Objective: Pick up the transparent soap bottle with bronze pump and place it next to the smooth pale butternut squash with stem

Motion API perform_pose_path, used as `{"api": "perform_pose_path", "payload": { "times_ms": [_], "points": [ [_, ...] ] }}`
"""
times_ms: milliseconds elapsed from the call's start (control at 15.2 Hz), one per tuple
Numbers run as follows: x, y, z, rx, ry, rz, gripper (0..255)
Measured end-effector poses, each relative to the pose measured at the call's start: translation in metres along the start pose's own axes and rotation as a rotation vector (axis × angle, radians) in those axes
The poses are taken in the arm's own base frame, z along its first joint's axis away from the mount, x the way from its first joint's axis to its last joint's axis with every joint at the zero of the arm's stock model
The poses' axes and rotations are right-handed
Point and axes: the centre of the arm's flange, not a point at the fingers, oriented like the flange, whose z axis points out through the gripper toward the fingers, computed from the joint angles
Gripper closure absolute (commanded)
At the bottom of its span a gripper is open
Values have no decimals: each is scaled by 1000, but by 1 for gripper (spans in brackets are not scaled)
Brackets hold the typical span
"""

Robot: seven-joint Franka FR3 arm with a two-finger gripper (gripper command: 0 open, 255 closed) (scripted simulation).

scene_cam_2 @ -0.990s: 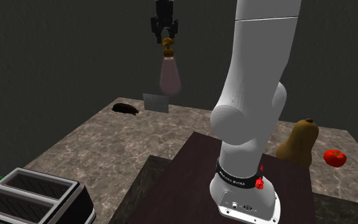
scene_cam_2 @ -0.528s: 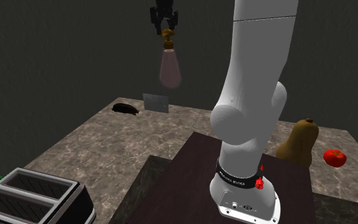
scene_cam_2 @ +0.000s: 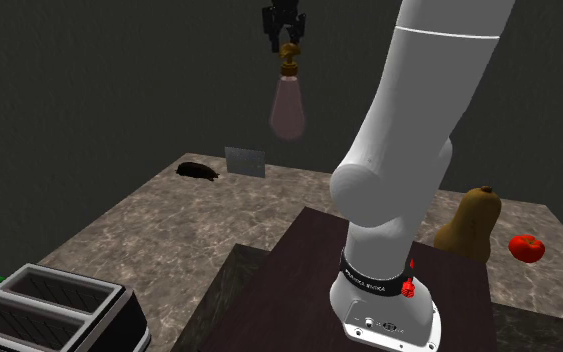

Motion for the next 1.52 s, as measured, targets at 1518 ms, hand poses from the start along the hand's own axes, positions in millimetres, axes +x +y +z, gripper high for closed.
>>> {"api": "perform_pose_path", "payload": {
  "times_ms": [1518],
  "points": [
    [-276,127,16,0,0,1,255]
  ]
}}
